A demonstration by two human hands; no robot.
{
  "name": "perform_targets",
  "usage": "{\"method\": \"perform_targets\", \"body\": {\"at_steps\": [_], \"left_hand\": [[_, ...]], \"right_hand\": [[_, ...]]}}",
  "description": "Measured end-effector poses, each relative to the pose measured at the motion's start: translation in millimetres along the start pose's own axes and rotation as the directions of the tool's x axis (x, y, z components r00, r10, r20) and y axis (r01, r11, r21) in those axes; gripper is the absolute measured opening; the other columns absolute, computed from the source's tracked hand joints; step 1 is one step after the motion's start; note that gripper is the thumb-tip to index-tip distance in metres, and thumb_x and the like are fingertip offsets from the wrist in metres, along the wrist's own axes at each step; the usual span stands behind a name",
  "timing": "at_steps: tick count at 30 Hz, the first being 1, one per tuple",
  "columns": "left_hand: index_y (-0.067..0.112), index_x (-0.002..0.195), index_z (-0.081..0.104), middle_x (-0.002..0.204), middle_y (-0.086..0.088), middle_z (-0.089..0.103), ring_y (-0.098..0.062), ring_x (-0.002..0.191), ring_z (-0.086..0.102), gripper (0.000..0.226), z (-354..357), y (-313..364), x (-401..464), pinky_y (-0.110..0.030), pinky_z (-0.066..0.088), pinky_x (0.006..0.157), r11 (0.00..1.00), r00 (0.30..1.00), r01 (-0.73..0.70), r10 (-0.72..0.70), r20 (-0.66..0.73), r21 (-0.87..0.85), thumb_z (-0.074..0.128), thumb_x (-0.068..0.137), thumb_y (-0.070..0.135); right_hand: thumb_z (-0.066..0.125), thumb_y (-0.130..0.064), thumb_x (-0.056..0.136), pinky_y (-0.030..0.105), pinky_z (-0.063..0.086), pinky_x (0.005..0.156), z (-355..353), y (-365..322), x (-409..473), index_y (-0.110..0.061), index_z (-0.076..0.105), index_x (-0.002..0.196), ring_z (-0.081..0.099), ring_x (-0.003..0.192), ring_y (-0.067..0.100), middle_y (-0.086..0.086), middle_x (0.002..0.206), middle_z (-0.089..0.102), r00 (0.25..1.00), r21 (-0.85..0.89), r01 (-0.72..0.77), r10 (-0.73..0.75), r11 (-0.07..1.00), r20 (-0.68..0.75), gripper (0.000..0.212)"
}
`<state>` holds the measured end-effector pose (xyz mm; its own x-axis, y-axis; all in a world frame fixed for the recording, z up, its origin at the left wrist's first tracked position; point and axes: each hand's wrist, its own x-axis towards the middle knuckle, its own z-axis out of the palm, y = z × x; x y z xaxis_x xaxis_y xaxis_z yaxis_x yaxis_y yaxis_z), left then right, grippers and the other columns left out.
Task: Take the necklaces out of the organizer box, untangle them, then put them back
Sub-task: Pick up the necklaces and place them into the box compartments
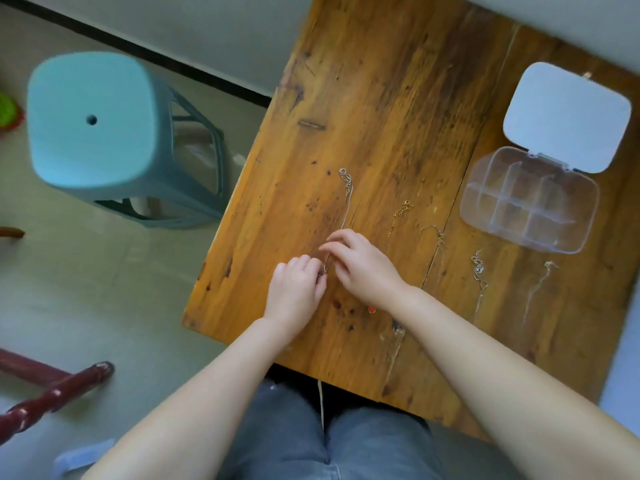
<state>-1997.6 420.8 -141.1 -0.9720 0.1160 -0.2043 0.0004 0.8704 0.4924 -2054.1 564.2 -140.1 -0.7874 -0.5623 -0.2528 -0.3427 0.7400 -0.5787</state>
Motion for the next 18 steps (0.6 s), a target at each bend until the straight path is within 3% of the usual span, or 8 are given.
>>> {"method": "perform_targets", "body": {"at_steps": [2,5,8,10,12,15,16,18], "left_hand": [[0.006,0.089,0.061,0.083,-0.007,0.065,-0.024,0.078,0.060,0.007,-14,1,3,-0.039,0.048,0.068,0.992,0.999,-0.023,0.017,-0.046,-0.128,0.059,0.088,0.013],[0.009,0.090,0.060,0.082,-0.004,0.063,-0.018,0.075,0.058,0.004,-42,8,16,-0.030,0.049,0.068,0.967,0.985,-0.006,-0.038,-0.167,-0.256,0.058,0.089,0.013],[0.012,0.088,0.057,0.082,0.000,0.059,-0.013,0.074,0.054,0.004,-65,12,38,-0.019,0.045,0.066,0.924,0.961,0.052,-0.149,-0.232,-0.379,0.056,0.091,0.014],[0.012,0.087,0.058,0.082,-0.001,0.059,-0.011,0.074,0.054,0.005,-69,23,56,-0.016,0.045,0.066,0.906,0.962,0.060,-0.165,-0.218,-0.418,0.056,0.091,0.014],[0.012,0.084,0.058,0.079,0.001,0.059,-0.007,0.071,0.053,0.006,-60,53,76,-0.014,0.043,0.064,0.887,0.980,0.026,-0.113,-0.164,-0.461,0.057,0.090,0.012],[0.015,0.079,0.056,0.070,0.010,0.054,0.002,0.063,0.048,0.011,-47,97,104,-0.008,0.039,0.060,0.831,0.994,0.012,-0.072,-0.086,-0.556,0.058,0.089,0.012],[0.016,0.078,0.056,0.068,0.012,0.053,0.003,0.061,0.047,0.011,-42,110,114,-0.008,0.039,0.059,0.817,0.995,0.018,-0.072,-0.070,-0.577,0.058,0.089,0.014],[0.016,0.079,0.058,0.068,0.013,0.054,0.003,0.060,0.048,0.011,-29,141,137,-0.007,0.039,0.058,0.808,0.997,0.025,-0.064,-0.045,-0.588,0.058,0.090,0.018]], "right_hand": [[0.056,-0.012,0.088,0.040,0.047,0.085,-1,0,0,-0.008,0.061,0.110,0.053,0.110,0.027,0.007,0.127,0.054,0.995,0.014,0.043,-0.044,0.999,0.086,0.023],[0.059,-0.019,0.090,0.033,0.046,0.079,-21,5,-1,-0.010,0.062,0.091,0.057,0.093,0.020,0.007,0.114,0.058,0.997,0.203,-0.079,0.078,0.976,0.012,0.009],[0.058,-0.019,0.092,0.013,0.040,0.078,-64,16,-13,-0.021,0.058,0.078,0.055,0.086,0.002,0.005,0.109,0.060,0.945,0.506,-0.190,0.297,0.842,-0.139,0.014],[0.053,-0.022,0.094,0.010,0.040,0.088,-94,27,-25,-0.026,0.059,0.075,0.055,0.096,-0.004,-0.001,0.114,0.061,0.895,0.653,-0.251,0.428,0.715,-0.123,0.021],[0.048,-0.021,0.097,0.028,0.043,0.100,-120,47,-45,-0.020,0.060,0.076,0.057,0.107,0.008,0.001,0.117,0.063,0.833,0.860,-0.216,0.547,0.463,-0.085,0.024],[0.044,-0.022,0.099,0.042,0.049,0.098,-150,68,-58,-0.013,0.059,0.071,0.062,0.111,0.024,0.012,0.108,0.070,0.807,0.991,0.041,0.589,-0.131,0.044,0.032],[0.045,-0.024,0.098,0.043,0.050,0.095,-158,73,-60,-0.013,0.057,0.070,0.065,0.108,0.027,0.014,0.104,0.072,0.788,0.957,0.121,0.612,-0.264,0.069,0.033],[0.045,-0.025,0.098,0.043,0.050,0.094,-176,92,-63,-0.013,0.052,0.076,0.067,0.104,0.028,0.015,0.101,0.073,0.731,0.905,0.238,0.679,-0.353,0.073,0.026]]}}
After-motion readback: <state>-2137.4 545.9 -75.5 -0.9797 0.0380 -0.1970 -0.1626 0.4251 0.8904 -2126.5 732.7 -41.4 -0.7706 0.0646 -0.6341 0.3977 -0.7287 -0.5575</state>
